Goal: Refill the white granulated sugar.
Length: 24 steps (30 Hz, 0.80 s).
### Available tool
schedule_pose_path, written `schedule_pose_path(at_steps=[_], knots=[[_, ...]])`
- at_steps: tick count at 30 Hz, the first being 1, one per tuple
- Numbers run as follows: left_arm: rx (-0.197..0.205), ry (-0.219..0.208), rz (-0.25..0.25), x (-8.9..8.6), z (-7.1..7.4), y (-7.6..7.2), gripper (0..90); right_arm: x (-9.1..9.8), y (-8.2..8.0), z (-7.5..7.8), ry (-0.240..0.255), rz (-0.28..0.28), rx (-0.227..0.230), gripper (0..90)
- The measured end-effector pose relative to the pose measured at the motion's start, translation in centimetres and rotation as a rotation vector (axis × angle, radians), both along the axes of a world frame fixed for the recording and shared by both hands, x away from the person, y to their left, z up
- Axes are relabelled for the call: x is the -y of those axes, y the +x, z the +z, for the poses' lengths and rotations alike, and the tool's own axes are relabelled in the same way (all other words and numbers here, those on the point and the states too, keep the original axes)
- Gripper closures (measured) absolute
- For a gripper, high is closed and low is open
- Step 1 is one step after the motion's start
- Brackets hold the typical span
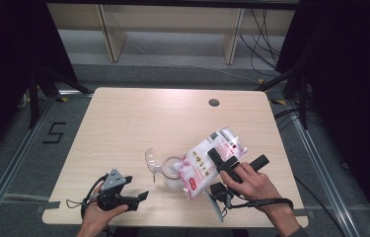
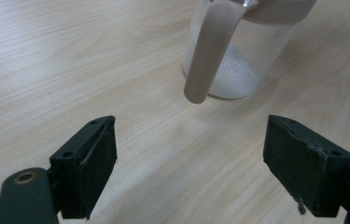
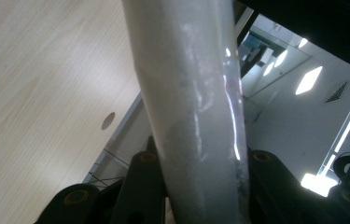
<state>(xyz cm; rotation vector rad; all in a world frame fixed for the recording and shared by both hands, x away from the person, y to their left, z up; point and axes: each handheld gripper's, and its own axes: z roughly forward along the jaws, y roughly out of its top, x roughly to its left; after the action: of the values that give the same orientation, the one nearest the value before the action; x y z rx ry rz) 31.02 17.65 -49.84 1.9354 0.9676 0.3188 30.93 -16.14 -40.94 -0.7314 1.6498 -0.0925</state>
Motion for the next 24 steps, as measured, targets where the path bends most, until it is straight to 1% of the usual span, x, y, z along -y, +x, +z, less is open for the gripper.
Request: schedule_pose_path(at_steps=[6,8,9,11,14,16,17,18,19,20,23,24], knots=[[0.003,0.000,-0.002,-0.03,-0.01,0.00,17.1,0.06,0.10,0.07,-0.013,-0.010,0.008,76.3],[0.003,0.001,-0.002,-0.02,0.00,0.01,17.1,0.16,0.12,0.06,-0.012,-0.022,-0.002,76.3],[0.001,0.001,-0.002,-0.02,0.01,0.01,17.1,0.16,0.03,0.10,-0.020,-0.016,0.002,76.3],[0.001,0.002,-0.001,-0.01,0.01,0.01,17.1,0.08,-0.08,0.17,-0.018,-0.009,-0.005,76.3],[0.005,0.002,-0.002,-0.03,0.01,-0.01,17.1,-0.06,-0.05,0.19,-0.007,-0.008,0.012,76.4],[0.004,0.002,-0.002,-0.07,0.00,0.01,17.1,-0.12,-0.06,-0.13,-0.024,-0.021,0.026,76.6],[0.003,0.002,-0.001,-0.06,0.00,0.01,17.1,-0.07,-0.05,-0.24,-0.026,-0.018,0.023,76.7],[0.002,0.000,0.000,-0.03,0.01,-0.01,17.1,-0.01,0.03,-0.20,-0.013,-0.009,0.019,76.8],[0.003,0.001,-0.001,-0.03,0.01,-0.02,17.1,-0.02,0.06,-0.18,-0.012,-0.013,0.021,76.7],[0.004,0.002,-0.003,-0.04,0.00,-0.01,17.1,-0.11,0.08,-0.20,-0.022,-0.018,0.034,76.8],[0.005,0.003,-0.003,-0.05,0.01,0.01,17.1,-0.01,0.08,-0.30,-0.020,-0.015,0.023,77.0],[0.002,0.000,-0.001,-0.02,0.00,-0.01,17.1,-0.06,0.08,-0.36,-0.022,-0.013,0.030,77.0]])
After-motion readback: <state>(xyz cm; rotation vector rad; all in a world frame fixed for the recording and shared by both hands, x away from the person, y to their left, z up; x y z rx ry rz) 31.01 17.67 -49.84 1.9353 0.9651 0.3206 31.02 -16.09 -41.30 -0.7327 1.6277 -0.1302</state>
